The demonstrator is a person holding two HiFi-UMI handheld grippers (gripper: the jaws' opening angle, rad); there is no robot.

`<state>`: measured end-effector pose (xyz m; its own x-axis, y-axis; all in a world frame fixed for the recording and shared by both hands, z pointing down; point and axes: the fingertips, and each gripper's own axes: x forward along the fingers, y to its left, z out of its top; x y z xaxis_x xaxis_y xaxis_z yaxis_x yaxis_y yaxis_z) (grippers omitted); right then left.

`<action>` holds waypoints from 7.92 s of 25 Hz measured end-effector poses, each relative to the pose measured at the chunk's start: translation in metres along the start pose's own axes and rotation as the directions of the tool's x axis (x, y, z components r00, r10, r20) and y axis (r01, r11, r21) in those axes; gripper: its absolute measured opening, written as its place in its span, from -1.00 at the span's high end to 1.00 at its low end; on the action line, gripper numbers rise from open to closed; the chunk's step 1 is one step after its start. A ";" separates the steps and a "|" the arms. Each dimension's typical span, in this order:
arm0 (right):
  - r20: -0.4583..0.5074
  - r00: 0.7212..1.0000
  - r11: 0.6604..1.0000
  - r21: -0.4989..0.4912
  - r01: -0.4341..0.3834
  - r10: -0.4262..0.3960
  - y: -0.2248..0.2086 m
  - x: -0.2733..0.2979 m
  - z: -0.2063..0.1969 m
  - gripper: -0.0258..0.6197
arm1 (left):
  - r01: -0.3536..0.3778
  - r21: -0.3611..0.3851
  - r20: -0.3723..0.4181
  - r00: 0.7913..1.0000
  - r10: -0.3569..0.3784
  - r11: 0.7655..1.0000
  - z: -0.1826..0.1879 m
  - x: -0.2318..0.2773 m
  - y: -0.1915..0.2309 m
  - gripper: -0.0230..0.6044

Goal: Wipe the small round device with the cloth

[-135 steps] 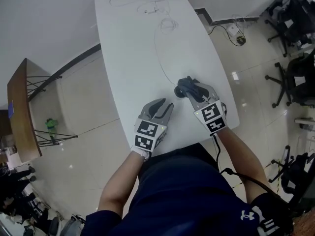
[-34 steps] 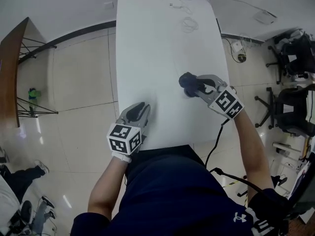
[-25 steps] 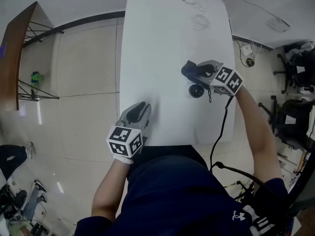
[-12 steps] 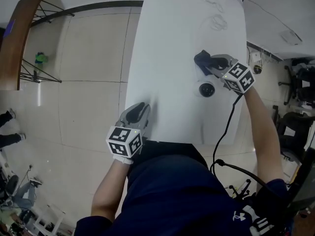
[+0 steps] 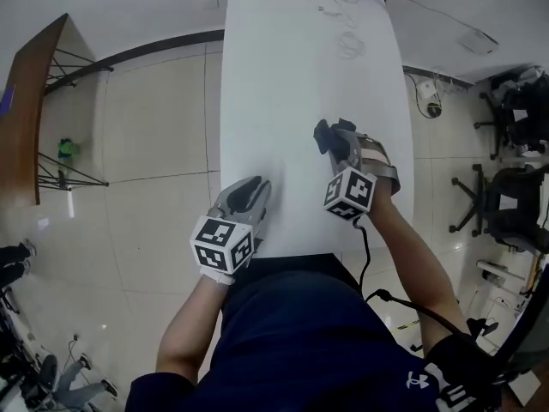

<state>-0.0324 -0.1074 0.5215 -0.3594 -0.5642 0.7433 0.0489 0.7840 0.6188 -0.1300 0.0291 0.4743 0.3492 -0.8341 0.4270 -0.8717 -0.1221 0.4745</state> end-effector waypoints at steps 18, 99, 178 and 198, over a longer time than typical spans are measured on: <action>0.014 0.999 0.989 0.145 -0.039 0.038 0.044 0.004 0.055 0.60 | 0.013 0.014 0.010 1.000 -0.013 1.000 0.007 -0.022 0.028 0.68; 0.390 0.887 0.024 0.913 -0.408 0.248 0.115 -0.017 -0.044 0.62 | 0.258 0.453 -0.296 0.946 -0.129 0.853 -0.019 0.096 -0.089 0.61; 0.290 0.936 0.322 0.882 -0.343 0.200 0.019 -0.015 -0.075 0.07 | 0.394 0.307 -0.414 0.875 -0.251 0.866 -0.095 0.122 -0.100 0.72; 0.326 0.924 0.291 0.881 -0.373 0.199 0.022 -0.014 -0.072 0.05 | 0.703 0.657 -0.672 0.710 -0.211 0.271 -0.003 0.233 -0.102 0.73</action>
<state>0.0410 -0.1012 0.5429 -0.6263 -0.2814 0.7271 -0.6728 0.6663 -0.3216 0.0414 -0.1512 0.5272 0.6628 -0.2044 0.7203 -0.2163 -0.9733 -0.0772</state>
